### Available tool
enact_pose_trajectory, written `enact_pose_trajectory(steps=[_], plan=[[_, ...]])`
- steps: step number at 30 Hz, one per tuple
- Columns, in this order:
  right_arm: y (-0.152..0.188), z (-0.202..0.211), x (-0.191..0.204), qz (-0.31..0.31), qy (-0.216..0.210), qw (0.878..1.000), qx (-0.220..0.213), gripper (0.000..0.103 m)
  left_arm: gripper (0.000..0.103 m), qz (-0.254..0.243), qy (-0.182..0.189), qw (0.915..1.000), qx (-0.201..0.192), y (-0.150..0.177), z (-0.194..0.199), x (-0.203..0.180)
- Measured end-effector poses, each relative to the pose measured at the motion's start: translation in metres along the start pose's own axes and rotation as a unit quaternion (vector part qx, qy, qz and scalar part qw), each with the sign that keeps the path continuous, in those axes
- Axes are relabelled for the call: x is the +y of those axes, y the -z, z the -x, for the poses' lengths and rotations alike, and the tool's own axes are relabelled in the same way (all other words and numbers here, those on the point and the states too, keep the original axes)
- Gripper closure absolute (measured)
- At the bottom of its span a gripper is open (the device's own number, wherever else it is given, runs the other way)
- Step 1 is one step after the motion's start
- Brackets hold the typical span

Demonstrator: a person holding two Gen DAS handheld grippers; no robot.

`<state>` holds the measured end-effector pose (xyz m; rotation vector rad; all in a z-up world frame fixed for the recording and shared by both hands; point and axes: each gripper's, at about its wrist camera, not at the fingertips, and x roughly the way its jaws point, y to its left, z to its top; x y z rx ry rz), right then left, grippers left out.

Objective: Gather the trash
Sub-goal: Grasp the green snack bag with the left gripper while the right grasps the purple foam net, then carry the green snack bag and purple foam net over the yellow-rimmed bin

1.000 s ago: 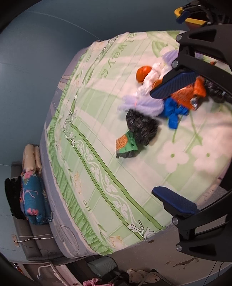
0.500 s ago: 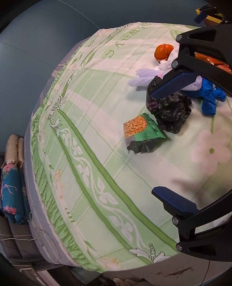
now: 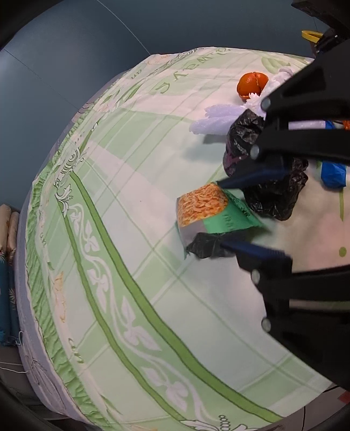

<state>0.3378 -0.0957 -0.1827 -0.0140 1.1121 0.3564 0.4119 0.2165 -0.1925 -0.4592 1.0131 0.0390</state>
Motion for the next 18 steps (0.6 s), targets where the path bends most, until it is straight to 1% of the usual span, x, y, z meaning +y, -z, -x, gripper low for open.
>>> enact_pose_trajectory(steps=[1,2,3,4,5,7,9,14,18], plan=[[0.001,-0.001,0.000,-0.002,-0.004,1.000,0.005,0.061,0.079,0.000,-0.001,1.0000,0.003,0.002,-0.003,0.000],[0.002,-0.002,0.000,-0.005,-0.007,1.000,0.006,0.063,0.079,0.001,0.002,1.0000,0.005,0.003,-0.004,0.001],[0.002,-0.001,-0.001,-0.008,-0.012,1.000,0.005,0.066,0.082,0.003,0.007,1.0000,0.003,0.005,-0.004,0.001],[0.003,-0.001,0.000,-0.008,-0.015,1.000,0.007,0.071,0.087,0.004,0.010,0.9999,0.002,0.006,-0.003,0.002],[0.004,0.000,0.000,-0.006,-0.018,1.000,0.008,0.073,0.088,0.004,0.012,0.9999,-0.001,0.006,-0.001,0.003],[0.006,0.003,0.001,-0.006,-0.026,1.000,0.007,0.076,0.094,0.004,0.014,0.9999,-0.007,0.007,0.004,0.003],[0.008,0.007,0.002,-0.005,-0.035,0.999,0.005,0.078,0.095,0.003,0.019,0.9998,-0.011,0.007,0.010,0.003],[0.014,0.026,0.003,-0.007,-0.048,0.999,-0.015,0.079,0.095,-0.006,0.023,0.9993,-0.028,0.011,0.034,0.000],[0.019,0.045,0.003,-0.007,-0.060,0.998,-0.034,0.079,0.095,-0.016,0.034,0.9983,-0.044,0.016,0.057,-0.003]])
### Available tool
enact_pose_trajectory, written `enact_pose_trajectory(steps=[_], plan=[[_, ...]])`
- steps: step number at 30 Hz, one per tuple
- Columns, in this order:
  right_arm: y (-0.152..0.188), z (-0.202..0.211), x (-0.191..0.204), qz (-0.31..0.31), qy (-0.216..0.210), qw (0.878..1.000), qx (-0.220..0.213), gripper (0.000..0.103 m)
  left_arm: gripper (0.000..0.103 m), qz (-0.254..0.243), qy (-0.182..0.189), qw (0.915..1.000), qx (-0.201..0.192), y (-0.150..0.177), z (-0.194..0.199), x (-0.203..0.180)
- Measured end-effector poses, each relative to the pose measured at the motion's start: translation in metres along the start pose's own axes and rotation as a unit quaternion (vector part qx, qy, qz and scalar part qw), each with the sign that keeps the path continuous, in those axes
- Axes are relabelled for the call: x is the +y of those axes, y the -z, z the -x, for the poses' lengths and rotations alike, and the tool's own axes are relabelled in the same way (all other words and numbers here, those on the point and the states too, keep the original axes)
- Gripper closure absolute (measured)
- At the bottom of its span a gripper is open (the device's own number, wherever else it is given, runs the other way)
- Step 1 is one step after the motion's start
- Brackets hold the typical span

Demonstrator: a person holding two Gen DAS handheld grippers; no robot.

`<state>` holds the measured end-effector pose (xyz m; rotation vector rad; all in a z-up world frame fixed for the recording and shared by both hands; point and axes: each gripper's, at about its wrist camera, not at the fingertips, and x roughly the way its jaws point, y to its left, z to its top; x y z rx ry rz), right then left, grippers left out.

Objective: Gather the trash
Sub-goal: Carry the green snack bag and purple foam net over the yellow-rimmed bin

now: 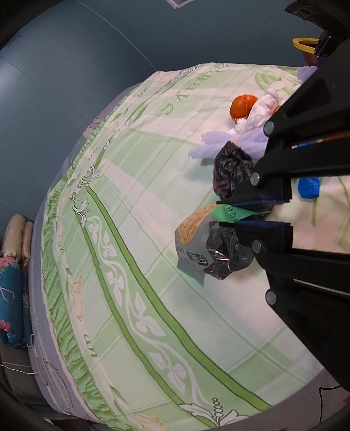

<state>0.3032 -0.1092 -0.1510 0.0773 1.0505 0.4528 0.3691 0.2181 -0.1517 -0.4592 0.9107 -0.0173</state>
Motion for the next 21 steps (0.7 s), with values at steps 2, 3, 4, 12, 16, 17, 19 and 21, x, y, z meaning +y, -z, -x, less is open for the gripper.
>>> enact_pose_trajectory(steps=[2,3,4,12,16,17,19,21], plan=[[0.002,0.012,0.000,-0.004,-0.006,1.000,-0.010,0.079,0.095,-0.006,0.002,0.9999,-0.008,0.002,0.011,-0.003],[0.003,0.017,0.000,-0.005,-0.008,1.000,-0.014,0.079,0.095,-0.009,0.003,0.9999,-0.012,0.003,0.016,-0.005],[0.005,0.024,0.001,-0.006,-0.011,1.000,-0.020,0.079,0.095,-0.012,0.003,0.9998,-0.017,0.004,0.022,-0.007],[0.026,0.068,0.000,-0.015,-0.027,0.998,-0.049,0.079,0.095,-0.051,0.019,0.9974,-0.048,0.026,0.070,-0.035],[0.040,0.088,-0.005,-0.018,-0.027,0.998,-0.058,0.079,0.095,-0.080,0.039,0.9941,-0.062,0.044,0.091,-0.059],[0.042,0.092,-0.007,-0.020,-0.027,0.998,-0.060,0.079,0.095,-0.088,0.044,0.9930,-0.065,0.049,0.096,-0.066],[0.047,0.104,-0.010,-0.025,-0.028,0.997,-0.067,0.079,0.095,-0.098,0.058,0.9911,-0.068,0.059,0.103,-0.079],[0.051,0.115,-0.013,-0.029,-0.029,0.996,-0.076,0.079,0.095,-0.112,0.072,0.9886,-0.070,0.067,0.110,-0.095]])
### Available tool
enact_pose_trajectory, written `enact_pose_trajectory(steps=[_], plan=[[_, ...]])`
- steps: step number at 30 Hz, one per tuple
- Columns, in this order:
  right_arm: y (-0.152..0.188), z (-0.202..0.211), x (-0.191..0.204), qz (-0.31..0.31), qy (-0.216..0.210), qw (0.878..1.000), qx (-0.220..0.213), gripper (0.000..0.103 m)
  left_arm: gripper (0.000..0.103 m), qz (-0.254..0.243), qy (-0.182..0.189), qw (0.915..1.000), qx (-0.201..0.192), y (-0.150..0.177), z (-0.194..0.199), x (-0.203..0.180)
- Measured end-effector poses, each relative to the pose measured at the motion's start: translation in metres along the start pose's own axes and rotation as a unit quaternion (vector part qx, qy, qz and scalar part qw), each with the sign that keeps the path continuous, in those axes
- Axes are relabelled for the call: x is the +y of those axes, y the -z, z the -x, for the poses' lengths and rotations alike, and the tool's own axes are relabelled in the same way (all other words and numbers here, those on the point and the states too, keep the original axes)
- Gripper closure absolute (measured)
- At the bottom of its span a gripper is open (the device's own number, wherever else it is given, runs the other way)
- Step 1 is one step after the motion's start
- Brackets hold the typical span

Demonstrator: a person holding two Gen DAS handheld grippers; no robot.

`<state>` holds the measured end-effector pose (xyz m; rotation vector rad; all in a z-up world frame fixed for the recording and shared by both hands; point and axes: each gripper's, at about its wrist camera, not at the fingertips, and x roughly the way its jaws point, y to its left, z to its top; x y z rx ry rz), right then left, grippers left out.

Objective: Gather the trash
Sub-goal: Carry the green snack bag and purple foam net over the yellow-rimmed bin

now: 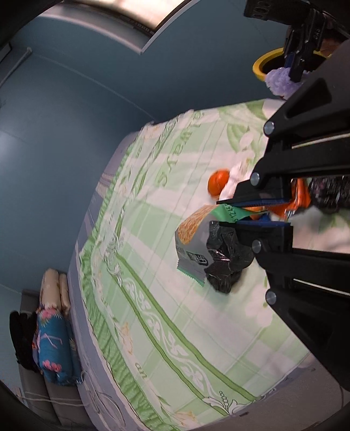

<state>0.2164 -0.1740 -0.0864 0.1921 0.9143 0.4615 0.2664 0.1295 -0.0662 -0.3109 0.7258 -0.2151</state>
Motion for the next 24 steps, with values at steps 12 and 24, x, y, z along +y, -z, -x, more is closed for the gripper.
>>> enact_pose_trajectory(steps=[12,24], plan=[[0.007,0.079,-0.017,-0.020,-0.004,0.997,-0.078,0.079,0.095,-0.071,0.087,0.9934,-0.019,0.014,0.035,-0.100],[0.009,0.148,-0.034,-0.028,0.011,0.982,-0.186,0.079,0.095,-0.138,0.159,0.9776,-0.013,0.030,0.053,-0.195]])
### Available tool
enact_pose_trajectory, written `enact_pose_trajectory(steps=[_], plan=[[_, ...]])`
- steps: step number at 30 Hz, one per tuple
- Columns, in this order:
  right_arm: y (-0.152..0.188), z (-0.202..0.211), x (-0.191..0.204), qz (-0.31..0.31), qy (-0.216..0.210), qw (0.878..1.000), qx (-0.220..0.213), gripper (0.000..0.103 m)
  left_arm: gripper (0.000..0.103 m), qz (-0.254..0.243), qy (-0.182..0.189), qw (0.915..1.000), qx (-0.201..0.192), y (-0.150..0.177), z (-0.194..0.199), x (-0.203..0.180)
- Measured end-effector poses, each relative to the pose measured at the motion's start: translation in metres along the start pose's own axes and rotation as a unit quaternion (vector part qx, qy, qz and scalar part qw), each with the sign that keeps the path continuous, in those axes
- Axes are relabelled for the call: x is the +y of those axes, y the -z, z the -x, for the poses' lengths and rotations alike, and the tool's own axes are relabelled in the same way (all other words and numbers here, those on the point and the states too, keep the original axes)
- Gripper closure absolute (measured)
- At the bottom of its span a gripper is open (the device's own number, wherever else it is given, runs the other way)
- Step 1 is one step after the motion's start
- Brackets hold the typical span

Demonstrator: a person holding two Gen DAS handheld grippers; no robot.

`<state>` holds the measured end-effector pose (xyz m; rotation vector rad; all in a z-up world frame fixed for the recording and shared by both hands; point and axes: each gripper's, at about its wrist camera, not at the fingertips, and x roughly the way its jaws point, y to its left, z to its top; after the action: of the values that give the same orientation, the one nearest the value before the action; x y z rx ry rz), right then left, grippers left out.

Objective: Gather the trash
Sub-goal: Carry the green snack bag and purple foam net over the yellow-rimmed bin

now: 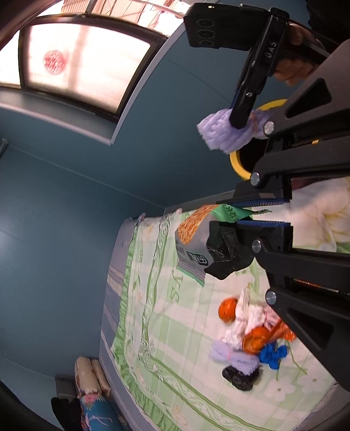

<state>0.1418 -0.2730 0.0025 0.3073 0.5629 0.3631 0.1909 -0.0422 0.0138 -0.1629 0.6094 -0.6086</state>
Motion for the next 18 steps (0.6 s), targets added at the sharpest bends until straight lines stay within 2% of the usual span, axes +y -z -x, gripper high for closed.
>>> enact_pose_trajectory(steps=[10,18], plan=[[-0.006,0.044,-0.052,-0.050,0.076,0.993,-0.071,0.079,0.095,-0.050,0.036,0.9970,0.047,0.007,-0.039,-0.063],[-0.004,0.056,-0.100,-0.105,0.132,0.982,-0.082,0.078,0.095,-0.084,0.065,0.9896,0.097,0.021,-0.084,-0.103]])
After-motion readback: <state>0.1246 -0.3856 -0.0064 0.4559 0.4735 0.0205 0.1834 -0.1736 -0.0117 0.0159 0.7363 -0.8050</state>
